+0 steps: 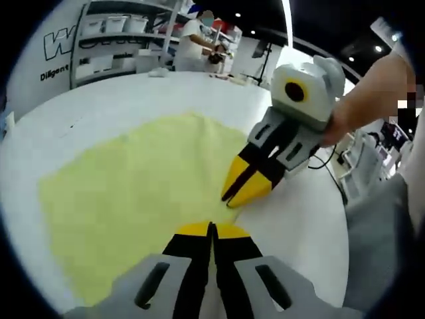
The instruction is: Fold the garment on the visible template until the final outline fits inside the template.
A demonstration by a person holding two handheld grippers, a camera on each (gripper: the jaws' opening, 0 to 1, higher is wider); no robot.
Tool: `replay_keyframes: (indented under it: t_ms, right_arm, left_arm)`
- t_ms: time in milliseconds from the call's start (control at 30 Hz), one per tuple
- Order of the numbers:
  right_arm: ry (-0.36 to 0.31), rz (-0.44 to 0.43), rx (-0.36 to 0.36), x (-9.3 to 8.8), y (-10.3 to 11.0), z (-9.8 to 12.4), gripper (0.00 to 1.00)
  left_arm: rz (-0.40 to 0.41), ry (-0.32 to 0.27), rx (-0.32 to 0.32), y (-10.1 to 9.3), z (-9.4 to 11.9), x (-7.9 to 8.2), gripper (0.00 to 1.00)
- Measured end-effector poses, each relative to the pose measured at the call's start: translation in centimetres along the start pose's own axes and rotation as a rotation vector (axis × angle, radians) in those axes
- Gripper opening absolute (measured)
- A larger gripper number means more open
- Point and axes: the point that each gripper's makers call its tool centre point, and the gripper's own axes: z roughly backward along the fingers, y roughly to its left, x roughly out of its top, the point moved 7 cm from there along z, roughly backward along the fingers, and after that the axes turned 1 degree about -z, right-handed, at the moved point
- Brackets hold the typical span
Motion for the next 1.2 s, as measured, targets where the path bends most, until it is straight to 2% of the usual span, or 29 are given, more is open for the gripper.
replay_keyframes:
  t_ms: [133,167,233,467,500,533,567,633,1200]
  right_arm:
    - [0.004,0.004,-0.009,-0.1,-0.1,0.0,0.00]
    - [0.004,0.005,-0.012,-0.2,-0.1,0.0,0.00]
    - [0.008,0.039,-0.022,-0.3,0.1,0.1,0.00]
    - [-0.015,0.071,-0.060,-0.9,0.2,0.6,0.00]
    - [-0.017,0.066,-0.065,-1.0,0.1,0.8,0.00]
    - [-0.017,0.063,-0.067,-1.1,0.1,1.0,0.00]
    - [-0.016,0.067,-0.078,-1.2,0.0,1.3,0.00]
    - [-0.018,0.059,-0.086,-1.6,-0.2,1.7,0.00]
    - [-0.014,-0.024,-0.166,-5.1,-1.9,6.1,0.00]
  left_arm:
    - [0.009,0.026,-0.003,-0.3,-1.0,-0.5,0.00]
    - [0.014,0.001,-0.006,-0.3,-1.0,-0.5,0.00]
    - [0.038,0.005,-0.003,-0.2,-0.9,-0.5,0.00]
    - [-0.004,0.011,0.003,-0.4,-0.7,-0.7,0.00]
    - [-0.005,0.015,0.000,-0.5,-0.7,-0.9,0.00]
    - [-0.009,0.046,-0.004,-0.6,-0.7,-1.4,0.00]
    - [-0.008,0.022,0.002,-0.5,-0.2,-1.4,0.00]
    - [0.008,0.009,0.008,-0.2,0.0,-1.5,0.00]
    - [0.020,0.027,0.036,0.7,1.8,-2.4,0.00]
